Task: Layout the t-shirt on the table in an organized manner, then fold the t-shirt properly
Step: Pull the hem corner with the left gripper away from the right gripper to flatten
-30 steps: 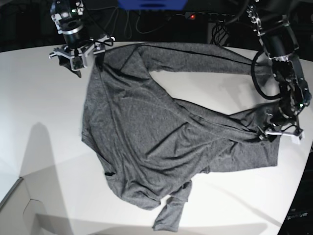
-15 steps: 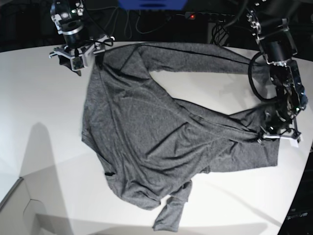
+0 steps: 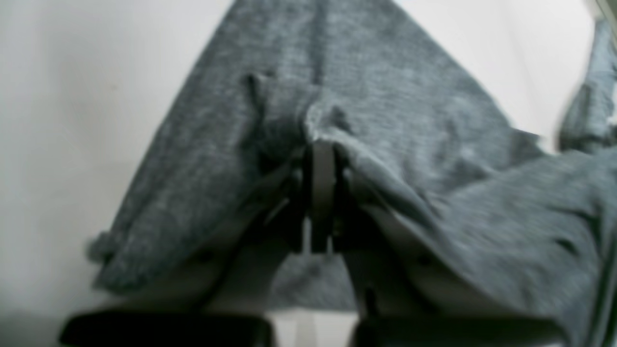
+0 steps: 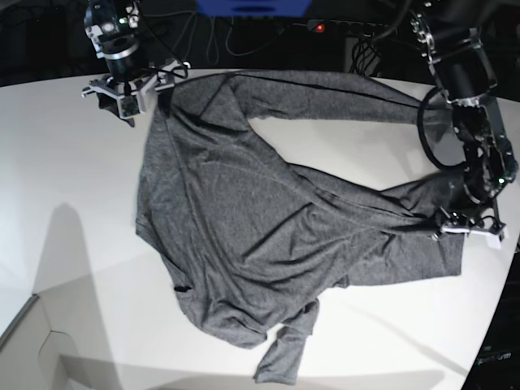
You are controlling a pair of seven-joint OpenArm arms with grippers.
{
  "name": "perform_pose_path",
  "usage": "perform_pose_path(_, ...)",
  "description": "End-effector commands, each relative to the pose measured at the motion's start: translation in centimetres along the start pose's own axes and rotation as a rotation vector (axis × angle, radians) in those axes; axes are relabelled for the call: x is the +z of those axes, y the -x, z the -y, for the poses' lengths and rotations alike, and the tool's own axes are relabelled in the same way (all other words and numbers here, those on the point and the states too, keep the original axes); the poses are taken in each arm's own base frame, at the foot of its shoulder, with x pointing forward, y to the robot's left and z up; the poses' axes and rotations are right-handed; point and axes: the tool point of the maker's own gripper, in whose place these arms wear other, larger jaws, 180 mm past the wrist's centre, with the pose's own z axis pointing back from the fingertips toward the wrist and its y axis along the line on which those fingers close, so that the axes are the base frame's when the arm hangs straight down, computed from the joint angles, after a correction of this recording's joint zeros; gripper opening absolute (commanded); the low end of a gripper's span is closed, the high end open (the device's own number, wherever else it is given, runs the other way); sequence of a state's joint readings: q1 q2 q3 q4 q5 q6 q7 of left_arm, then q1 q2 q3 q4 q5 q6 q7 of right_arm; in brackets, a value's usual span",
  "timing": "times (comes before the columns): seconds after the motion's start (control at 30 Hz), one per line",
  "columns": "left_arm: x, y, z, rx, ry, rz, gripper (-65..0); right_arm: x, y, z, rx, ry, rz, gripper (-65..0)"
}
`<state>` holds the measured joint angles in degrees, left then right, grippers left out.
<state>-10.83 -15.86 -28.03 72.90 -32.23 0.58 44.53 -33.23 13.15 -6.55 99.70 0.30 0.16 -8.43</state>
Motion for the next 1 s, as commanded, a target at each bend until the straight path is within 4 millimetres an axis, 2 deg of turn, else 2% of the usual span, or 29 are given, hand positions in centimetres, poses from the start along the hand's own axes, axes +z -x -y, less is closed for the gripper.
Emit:
perform_pose_path(0.0, 1.4, -3.1, 0.6, 0.0, 0.036, 0.074, -64.8, 0.1, -0.9, 0.2, 0.004, 0.004, 0.035, -26.9)
perform_pose_path(0.07, 3.8, -4.3, 0.4, 0.023, 0.065, 0.104, -64.8, -0.1, -1.2, 0.4, 0.004, 0.008, 0.044, -26.9)
perform_pose_path(0.17, 7.2, -4.4, -0.6, 0.054, 0.092, 0.101, -64.8, -0.3, -0.9, 1.2, 0.004, 0.03, 0.037, -26.9)
perform_pose_path(0.33, 12.1, -2.8, -4.1, 0.107, 0.073, 0.081, -64.8, -0.4, -0.2, 2.1, 0.005, 0.052, 0.02, -26.9)
perform_pose_path(0.47, 14.3, -1.4, -6.9, 0.152, 0.038, 0.066, -64.8, -0.4, -0.2, 2.5, 0.005, 0.061, 0.021, -26.9)
perform_pose_path(0.6, 15.0, 0.6, -8.9, 0.169, -0.006, 0.023, -64.8, -0.4, -0.2, 2.5, 0.005, 0.061, 0.021, -26.9)
perform_pose_path(0.83, 13.3, 5.9, -12.3, 0.32, -0.067, -0.1, -64.8, -0.4, -0.5, 2.5, 0.005, 0.061, 0.03, -26.9)
perform_pose_path(0.97, 12.6, 6.7, -12.8, 0.36, -0.069, -0.121, -64.5, -0.4, -0.6, 2.5, 0.005, 0.061, 0.032, -26.9)
